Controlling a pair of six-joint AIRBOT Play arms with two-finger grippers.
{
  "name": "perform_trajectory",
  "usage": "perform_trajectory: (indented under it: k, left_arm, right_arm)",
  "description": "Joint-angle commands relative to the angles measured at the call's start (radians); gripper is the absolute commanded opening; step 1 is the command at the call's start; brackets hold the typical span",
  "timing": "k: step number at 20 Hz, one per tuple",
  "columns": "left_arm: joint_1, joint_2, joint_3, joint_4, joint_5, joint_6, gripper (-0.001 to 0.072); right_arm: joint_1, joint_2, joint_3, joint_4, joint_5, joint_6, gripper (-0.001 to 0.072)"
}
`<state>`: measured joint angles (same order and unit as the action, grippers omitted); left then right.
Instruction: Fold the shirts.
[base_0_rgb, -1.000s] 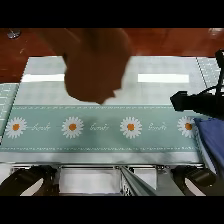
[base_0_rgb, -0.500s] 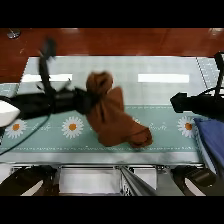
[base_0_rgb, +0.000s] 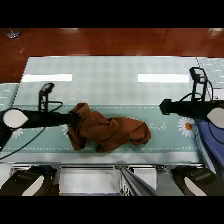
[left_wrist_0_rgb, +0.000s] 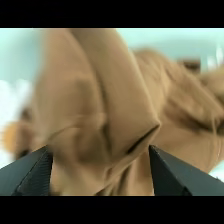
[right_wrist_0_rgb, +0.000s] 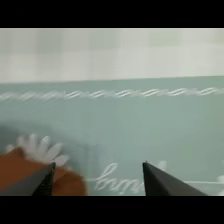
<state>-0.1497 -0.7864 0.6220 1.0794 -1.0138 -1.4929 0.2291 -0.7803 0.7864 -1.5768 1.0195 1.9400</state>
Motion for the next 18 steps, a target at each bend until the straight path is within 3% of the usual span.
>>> perform_trajectory:
  k: [1, 4, 5, 6, 8, 12, 14, 18]
  left_arm:
    - [0.214, 0.025, 0.137, 0.049, -0.178, -0.011, 0.07]
    - [0.312, 0.09, 0.017, -0.068, -0.273, -0.044, 0.07]
    - [0.309, 0.097, -0.06, -0.202, -0.303, 0.0, 0.07]
    - [0.295, 0.098, -0.139, -0.381, -0.317, 0.098, 0.07]
    - [0.233, 0.085, -0.257, -0.625, -0.279, 0.214, 0.0699]
    - [0.034, -0.021, -0.311, -0.528, -0.081, 0.215, 0.0699]
    - [0.014, -0.105, -0.308, -0.461, 0.016, 0.174, 0.0699]
    - [0.018, -0.24, -0.253, -0.443, 0.087, 0.175, 0.0698]
  right_arm:
    - [-0.239, -0.038, 0.05, -0.056, 0.084, -0.073, 0.063]
    - [-0.482, 0.004, -0.05, 0.082, 0.152, -0.149, 0.0629]
    - [-0.519, 0.022, -0.118, 0.185, 0.14, -0.187, 0.0629]
    - [-0.528, 0.032, -0.179, 0.294, 0.132, -0.238, 0.0629]
    - [-0.505, 0.031, -0.278, 0.484, 0.106, -0.352, 0.0629]
    - [-0.399, 0.031, -0.34, 0.535, 0.031, -0.366, 0.0629]
    - [-0.362, 0.031, -0.34, 0.533, 0.011, -0.353, 0.0629]
    - [-0.338, 0.031, -0.34, 0.521, 0.015, -0.347, 0.0629]
